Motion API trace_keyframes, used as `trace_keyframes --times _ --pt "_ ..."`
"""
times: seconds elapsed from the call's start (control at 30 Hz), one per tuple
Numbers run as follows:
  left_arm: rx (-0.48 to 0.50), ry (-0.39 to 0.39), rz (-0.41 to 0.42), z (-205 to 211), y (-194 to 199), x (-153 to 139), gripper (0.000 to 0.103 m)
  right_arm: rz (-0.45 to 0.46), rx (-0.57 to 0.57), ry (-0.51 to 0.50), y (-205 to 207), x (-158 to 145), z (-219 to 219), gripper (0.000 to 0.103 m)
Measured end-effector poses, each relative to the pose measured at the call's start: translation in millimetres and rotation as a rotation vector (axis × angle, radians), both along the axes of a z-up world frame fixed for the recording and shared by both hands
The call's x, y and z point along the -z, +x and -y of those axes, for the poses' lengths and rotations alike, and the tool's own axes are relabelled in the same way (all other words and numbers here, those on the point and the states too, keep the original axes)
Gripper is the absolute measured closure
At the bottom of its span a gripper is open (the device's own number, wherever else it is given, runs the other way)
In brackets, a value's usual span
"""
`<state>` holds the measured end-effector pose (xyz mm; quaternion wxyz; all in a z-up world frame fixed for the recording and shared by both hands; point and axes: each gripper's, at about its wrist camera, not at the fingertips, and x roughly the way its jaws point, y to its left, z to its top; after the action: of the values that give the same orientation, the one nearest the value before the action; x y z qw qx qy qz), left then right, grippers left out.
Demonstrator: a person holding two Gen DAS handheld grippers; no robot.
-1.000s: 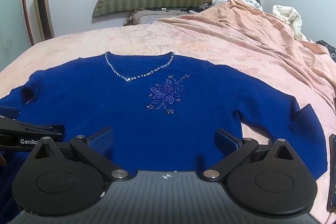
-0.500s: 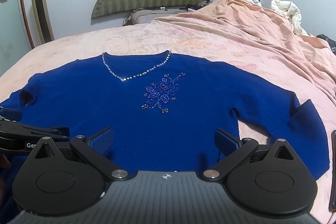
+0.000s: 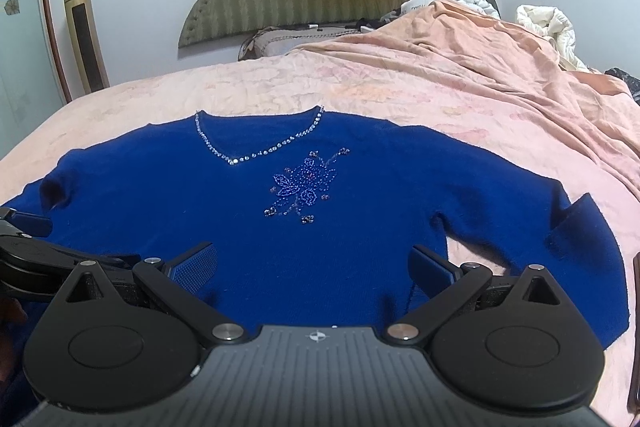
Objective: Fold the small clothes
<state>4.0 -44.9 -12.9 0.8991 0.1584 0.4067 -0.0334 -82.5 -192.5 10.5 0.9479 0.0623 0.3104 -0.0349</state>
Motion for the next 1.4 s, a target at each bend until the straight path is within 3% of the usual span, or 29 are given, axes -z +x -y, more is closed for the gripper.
trace_keyframes --times 0.5,0.7,0.9,1.07,1.4 --pt "0.004 0.020 0.015 16.8 -5.9 -2.8 0.001 0.034 -0.052 0.040 -14.5 -3.2 12.9 0.000" --pt "0.018 0.009 0.011 22.7 -6.6 -4.3 0.001 0.042 -0.102 0.012 -22.9 -6.3 9.3 0.000" --pt "0.020 0.010 0.012 25.8 -6.6 -5.7 0.001 0.045 -0.111 -0.085 -30.5 -9.1 2.6 0.000" --pt "0.022 0.004 0.000 27.8 -5.7 -4.2 0.001 0.049 -0.115 -0.061 -40.2 -7.8 11.5 0.000" --pt "0.043 0.008 -0.008 36.3 -6.0 -2.6 0.001 0.105 -0.125 -0.124 -60.0 -9.7 14.0 0.003"
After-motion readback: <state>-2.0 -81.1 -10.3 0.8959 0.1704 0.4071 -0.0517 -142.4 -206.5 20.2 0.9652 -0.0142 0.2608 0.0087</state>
